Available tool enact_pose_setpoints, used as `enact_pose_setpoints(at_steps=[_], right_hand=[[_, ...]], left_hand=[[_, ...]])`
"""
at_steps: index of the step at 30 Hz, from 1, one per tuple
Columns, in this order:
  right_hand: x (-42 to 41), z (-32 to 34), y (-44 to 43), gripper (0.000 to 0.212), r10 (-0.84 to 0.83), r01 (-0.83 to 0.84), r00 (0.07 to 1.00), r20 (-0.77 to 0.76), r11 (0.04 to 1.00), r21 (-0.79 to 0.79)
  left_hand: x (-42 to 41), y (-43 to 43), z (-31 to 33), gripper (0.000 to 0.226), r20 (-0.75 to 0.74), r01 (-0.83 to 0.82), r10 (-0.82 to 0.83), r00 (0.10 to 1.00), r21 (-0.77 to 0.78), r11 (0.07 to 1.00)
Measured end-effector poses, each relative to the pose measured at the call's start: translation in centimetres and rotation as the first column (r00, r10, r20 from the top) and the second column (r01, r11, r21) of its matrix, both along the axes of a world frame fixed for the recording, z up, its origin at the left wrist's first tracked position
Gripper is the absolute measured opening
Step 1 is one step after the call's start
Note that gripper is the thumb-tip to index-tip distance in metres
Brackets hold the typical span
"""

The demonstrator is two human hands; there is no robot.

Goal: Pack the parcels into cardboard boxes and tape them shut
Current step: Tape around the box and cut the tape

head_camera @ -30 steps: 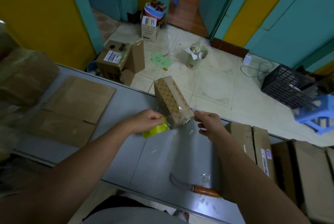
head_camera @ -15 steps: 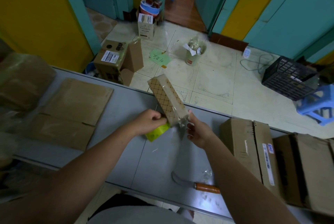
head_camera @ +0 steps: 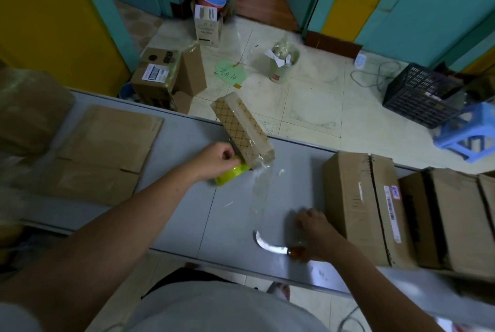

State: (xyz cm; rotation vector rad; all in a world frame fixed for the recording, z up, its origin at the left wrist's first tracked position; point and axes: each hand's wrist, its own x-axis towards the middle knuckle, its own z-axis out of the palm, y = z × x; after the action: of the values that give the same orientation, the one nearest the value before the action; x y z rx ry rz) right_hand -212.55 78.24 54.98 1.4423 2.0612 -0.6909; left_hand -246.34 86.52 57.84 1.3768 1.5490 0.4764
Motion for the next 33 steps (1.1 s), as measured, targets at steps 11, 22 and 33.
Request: enact_pose_setpoints(at_steps=[11, 22, 33], right_hand=[[0.5, 1.2, -1.1, 0.045, 0.037, -0.037, 0.996, -0.085, 0.999, -0.006], [0.7, 0.1, -2.6, 0.027, -0.116, 0.162, 0.918, -0.379, 0.983, 0.091], [-0.6, 7.0, -4.9, 0.033, -0.359, 0.484, 0.596, -0.718, 0.874, -0.035]], left_hand=[[2.4, 0.0, 1.0, 0.031, 0.023, -0.092, 0.090, 0.996, 0.128, 0.987], [2.0, 0.6, 1.9, 0.083, 0.163, 0.070, -0.093, 0.982, 0.145, 0.987], [1.3, 2.0, 3.1, 0.096, 0.227, 0.265, -0.260, 0.938, 0.010, 0.964]])
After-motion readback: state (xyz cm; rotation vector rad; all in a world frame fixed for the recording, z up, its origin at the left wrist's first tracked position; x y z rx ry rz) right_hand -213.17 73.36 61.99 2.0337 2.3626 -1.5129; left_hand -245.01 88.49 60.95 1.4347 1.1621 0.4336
